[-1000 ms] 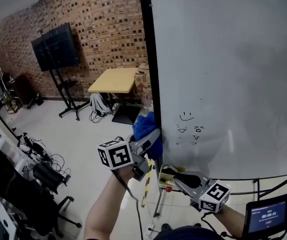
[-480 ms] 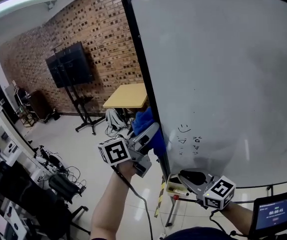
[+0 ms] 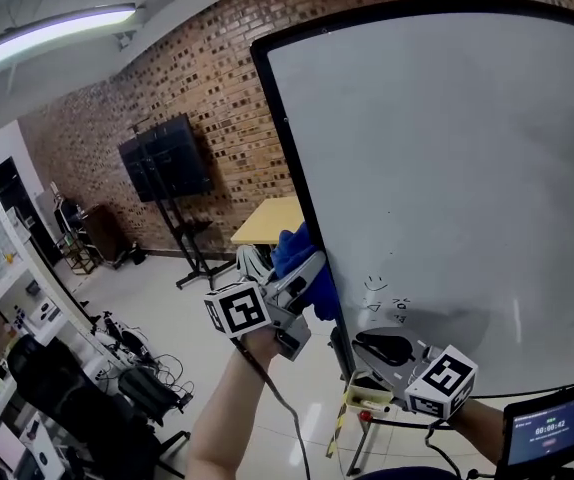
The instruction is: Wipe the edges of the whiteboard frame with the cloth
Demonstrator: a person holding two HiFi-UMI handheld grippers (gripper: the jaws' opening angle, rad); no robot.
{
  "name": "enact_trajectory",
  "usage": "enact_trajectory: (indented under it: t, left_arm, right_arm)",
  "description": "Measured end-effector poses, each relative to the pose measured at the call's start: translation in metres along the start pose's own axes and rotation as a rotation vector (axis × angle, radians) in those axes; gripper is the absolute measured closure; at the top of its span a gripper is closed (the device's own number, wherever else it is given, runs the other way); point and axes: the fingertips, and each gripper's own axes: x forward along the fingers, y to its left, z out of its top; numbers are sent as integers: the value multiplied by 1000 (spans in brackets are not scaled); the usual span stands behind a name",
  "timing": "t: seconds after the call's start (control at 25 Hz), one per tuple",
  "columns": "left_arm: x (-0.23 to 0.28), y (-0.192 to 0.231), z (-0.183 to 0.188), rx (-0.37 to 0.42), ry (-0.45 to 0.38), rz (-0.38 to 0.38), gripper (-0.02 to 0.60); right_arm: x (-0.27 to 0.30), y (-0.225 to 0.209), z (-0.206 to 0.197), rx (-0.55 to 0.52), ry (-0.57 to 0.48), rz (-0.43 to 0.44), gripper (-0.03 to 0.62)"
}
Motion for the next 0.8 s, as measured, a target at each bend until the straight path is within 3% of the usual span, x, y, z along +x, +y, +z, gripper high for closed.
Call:
enact_trajectory:
  t: [0.36,0.8]
  left_arm:
    - [19,-11,40,108,4,6,423]
    - [29,-42,109,244,-37,4,423]
  right_arm:
    - [15,-1,33,-26,4,76,557]
    - [17,-1,51,-20,-4,86,560]
